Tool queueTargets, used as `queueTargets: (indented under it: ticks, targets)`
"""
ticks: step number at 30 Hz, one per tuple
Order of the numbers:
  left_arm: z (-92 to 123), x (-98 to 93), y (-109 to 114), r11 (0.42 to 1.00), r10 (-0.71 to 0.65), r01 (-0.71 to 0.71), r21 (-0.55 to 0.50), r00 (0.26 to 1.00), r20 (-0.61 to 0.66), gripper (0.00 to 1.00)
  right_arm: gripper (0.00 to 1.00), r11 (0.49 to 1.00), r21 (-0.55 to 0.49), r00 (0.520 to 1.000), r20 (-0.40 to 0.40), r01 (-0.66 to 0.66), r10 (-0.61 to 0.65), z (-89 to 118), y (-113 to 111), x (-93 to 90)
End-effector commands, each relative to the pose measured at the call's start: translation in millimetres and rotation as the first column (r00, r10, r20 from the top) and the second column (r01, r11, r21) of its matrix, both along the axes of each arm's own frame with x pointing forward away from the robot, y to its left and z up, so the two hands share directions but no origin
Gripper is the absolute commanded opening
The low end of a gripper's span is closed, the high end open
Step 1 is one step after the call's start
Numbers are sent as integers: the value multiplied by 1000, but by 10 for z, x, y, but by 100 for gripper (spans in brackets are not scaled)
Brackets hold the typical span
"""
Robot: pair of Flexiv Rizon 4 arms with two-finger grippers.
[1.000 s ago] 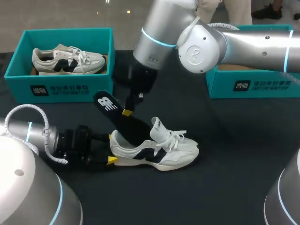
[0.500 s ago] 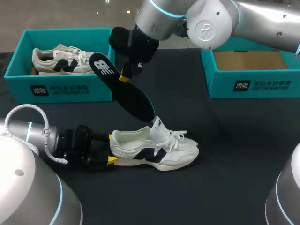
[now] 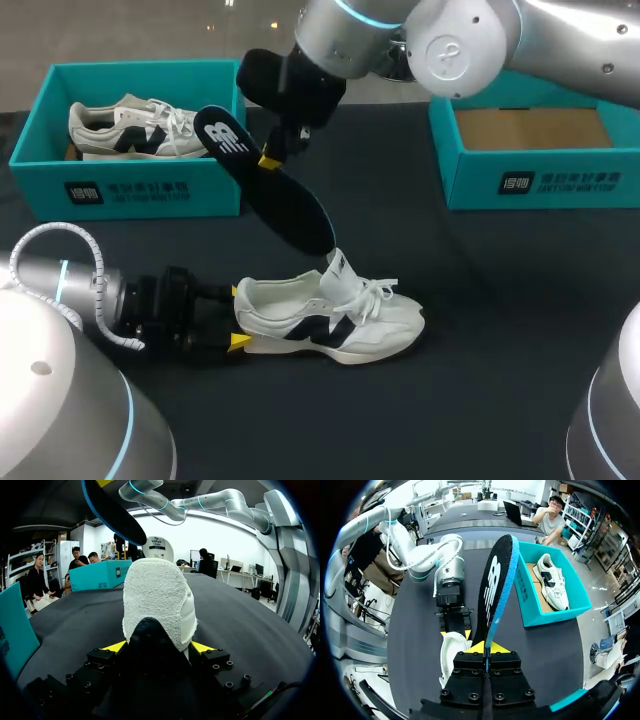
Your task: Take the shoe out of the shoebox, open the shoe tongue, remove and reinsert the insole, then place the shoe into the shoebox
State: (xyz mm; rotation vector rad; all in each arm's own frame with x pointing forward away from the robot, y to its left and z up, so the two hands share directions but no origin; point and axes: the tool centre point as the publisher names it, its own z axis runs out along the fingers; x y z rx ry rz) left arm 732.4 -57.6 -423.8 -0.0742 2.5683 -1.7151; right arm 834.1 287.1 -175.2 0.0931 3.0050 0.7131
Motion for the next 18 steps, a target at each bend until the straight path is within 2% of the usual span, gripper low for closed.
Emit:
queueTargets:
  ticks: [1,8,9,12,18]
  targets:
    - [-15,-7,-8,1000,1,-1,2,1000,0,0,0,1000,0,1000,0,0,0,-9,0,2]
    - [-15,-7,-8,1000,1,-1,2,1000,0,0,0,1000,0,1000,0,0,0,-9,0,2]
    - [-15,-7,-8,1000,1,-1,2,1000,0,0,0,999,28,999,-38,23,-22,22,-16,-10]
    - [-15,-7,-8,1000,1,-1,2,1000,0,0,0,992,91,993,-90,89,-81,133,-44,-44]
    - [-15,-7,-8,1000,1,-1,2,1000,0,0,0,967,179,974,-166,182,-153,377,-58,-88]
